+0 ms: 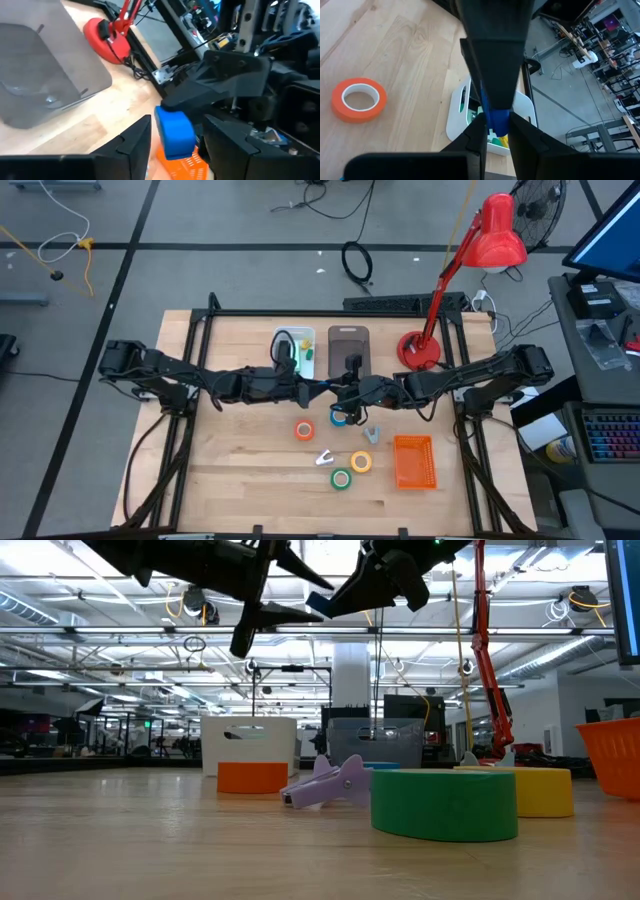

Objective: Pick and place Stapler, Stapler remover, tape
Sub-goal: Put the blue stapler into the white bin

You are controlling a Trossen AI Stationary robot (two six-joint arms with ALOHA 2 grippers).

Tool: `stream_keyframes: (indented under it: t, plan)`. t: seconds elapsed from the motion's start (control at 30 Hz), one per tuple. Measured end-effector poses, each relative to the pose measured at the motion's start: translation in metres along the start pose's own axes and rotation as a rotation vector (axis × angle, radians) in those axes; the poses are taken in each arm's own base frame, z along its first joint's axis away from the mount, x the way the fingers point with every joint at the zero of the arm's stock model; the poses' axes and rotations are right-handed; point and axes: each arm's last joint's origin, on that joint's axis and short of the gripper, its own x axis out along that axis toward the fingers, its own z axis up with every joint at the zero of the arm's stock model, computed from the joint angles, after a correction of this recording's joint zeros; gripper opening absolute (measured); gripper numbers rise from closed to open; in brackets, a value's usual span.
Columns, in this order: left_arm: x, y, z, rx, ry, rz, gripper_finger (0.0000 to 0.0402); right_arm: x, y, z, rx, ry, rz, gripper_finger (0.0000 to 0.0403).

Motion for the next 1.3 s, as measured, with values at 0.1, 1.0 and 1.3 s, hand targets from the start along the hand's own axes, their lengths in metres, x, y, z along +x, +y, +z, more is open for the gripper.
stream_keyframes:
  t: [0.1, 1.0, 1.3]
  plan:
    - [0.0002, 0.0018, -0.0002, -0.003, 0.008, 0.015, 0.0162, 0.0000, -0.0001, -0.0001, 0.000, 0.001, 0.000, 0.0050]
    - [0.0007, 0.0024, 0.0014, -0.029, 0.003, 0.014, 0.0070, 0.0001, 0.0003, -0.0001, 0.000, 0.002, -0.001, 0.0060]
    - [0.0007, 0.0043, 0.0011, -0.028, 0.003, 0.035, 0.0070, -0.0001, 0.0003, -0.0008, -0.006, 0.019, -0.020, 0.0118]
